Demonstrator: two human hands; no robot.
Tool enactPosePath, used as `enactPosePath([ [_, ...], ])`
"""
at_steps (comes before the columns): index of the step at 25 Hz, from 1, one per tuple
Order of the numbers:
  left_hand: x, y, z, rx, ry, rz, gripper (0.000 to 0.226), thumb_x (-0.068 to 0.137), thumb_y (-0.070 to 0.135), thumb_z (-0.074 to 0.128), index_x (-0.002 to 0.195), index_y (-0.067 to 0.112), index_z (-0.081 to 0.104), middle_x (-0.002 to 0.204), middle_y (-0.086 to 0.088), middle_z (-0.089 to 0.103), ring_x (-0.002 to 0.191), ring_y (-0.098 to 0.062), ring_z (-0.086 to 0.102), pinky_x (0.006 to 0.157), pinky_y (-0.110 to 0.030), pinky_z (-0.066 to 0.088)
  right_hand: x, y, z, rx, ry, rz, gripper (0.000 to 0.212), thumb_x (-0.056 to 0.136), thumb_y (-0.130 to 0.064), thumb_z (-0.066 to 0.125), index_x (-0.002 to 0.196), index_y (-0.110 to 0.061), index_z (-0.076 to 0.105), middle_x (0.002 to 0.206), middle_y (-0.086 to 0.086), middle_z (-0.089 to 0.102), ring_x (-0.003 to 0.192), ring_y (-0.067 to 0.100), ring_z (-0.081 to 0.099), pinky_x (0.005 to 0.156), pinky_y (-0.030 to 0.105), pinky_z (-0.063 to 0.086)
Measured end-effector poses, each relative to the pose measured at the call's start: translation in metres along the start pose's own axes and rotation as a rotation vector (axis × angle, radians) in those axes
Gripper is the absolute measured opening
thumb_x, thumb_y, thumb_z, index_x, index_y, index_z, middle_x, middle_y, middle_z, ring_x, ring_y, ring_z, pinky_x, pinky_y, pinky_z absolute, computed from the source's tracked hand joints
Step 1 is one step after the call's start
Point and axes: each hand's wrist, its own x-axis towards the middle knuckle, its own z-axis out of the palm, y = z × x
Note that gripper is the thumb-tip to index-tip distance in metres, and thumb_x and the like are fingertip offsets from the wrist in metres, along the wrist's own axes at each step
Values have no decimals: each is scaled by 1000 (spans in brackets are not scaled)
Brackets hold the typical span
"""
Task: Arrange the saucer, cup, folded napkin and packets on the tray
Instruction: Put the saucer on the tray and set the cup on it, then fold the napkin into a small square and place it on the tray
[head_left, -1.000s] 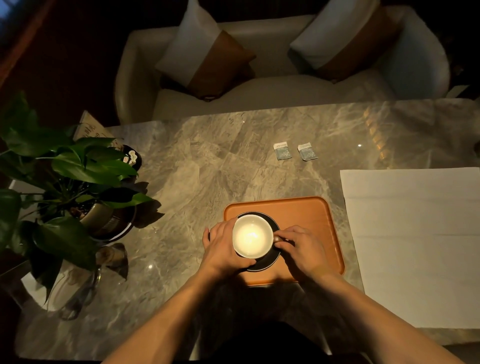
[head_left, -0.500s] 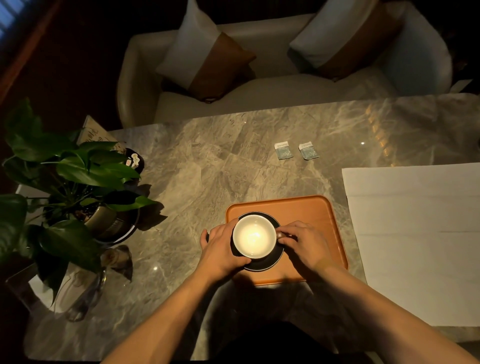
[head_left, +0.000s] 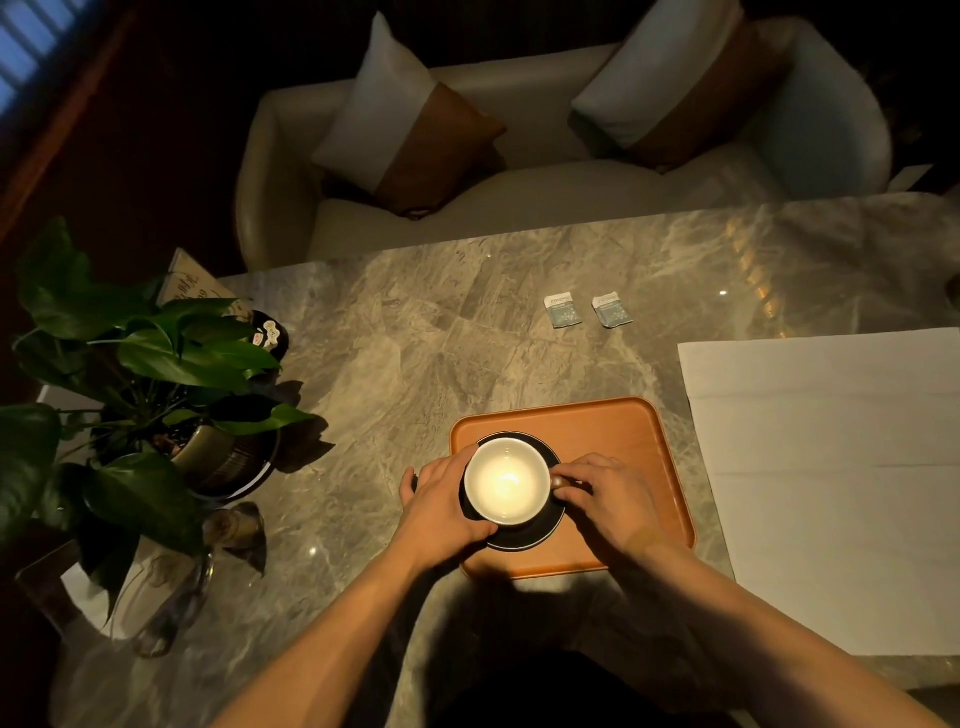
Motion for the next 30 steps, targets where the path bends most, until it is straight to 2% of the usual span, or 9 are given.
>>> enactPosePath([
  [5, -1, 2, -4, 4, -4, 8, 99, 58, 55, 75, 142, 50, 22, 143, 10, 45, 137, -15, 29, 116, -47, 2, -1, -1, -2, -20, -39, 3, 33, 92, -44, 60, 124, -37, 63, 120, -9, 66, 108, 12, 57, 93, 31, 48],
  [9, -4, -4, -20, -83, 5, 66, 93, 63, 46, 81, 142, 42, 34, 138, 14, 43, 131, -13, 33, 104, -26, 22, -7, 1, -17, 11, -39, 25, 41, 89, -49, 62, 127, -33, 61, 125, -8, 63, 112, 12, 56, 96, 31, 48],
  [12, -10, -4, -36, -110, 16, 137, 67, 71, 44, 79, 131, 40, 49, 126, 19, 48, 118, -5, 43, 94, -19, 32, -18, 10, -36, -15, -20, 49, 40, 88, -52, 62, 123, -34, 64, 124, -10, 64, 110, 9, 57, 94, 28, 49],
  [15, -13, 17, -46, -145, 23, 205, 34, 79, 40, 74, 111, 38, 62, 110, 20, 58, 100, 0, 55, 86, -23, 44, -31, 20, -56, -107, -24, 58, 37, 88, -55, 60, 120, -37, 65, 123, -12, 64, 106, 6, 59, 91, 25, 48],
  [17, -15, 41, -43, -129, 1, 254, 22, 80, 42, 70, 101, 37, 65, 100, 24, 60, 94, 4, 56, 83, -23, 46, -40, 27, -69, -203, -25, 35, 36, 88, -57, 57, 117, -37, 66, 120, -13, 66, 106, 7, 59, 90, 25, 47],
  [19, -16, 67, -32, -111, -47, 295, 23, 80, 47, 66, 99, 36, 66, 97, 25, 61, 93, 6, 57, 82, -21, 46, -47, 38, -82, -261, -26, 19, 37, 87, -60, 55, 114, -37, 67, 117, -13, 67, 105, 9, 58, 88, 27, 47],
  [25, -12, 150, 41, -78, -138, 410, 32, 82, 51, 62, 108, 33, 65, 107, 20, 63, 96, 4, 58, 87, -24, 49, -72, 108, -122, -333, -103, 25, 39, 88, -59, 51, 117, -36, 66, 116, -10, 68, 106, 14, 58, 86, 34, 47],
  [30, -2, 217, 115, -50, -162, 327, 34, 80, 50, 63, 110, 33, 65, 111, 17, 64, 100, 1, 57, 90, -25, 48, -86, 204, -163, -328, -160, -29, 40, 89, -56, 50, 121, -36, 64, 124, -12, 64, 113, 12, 55, 94, 34, 44],
])
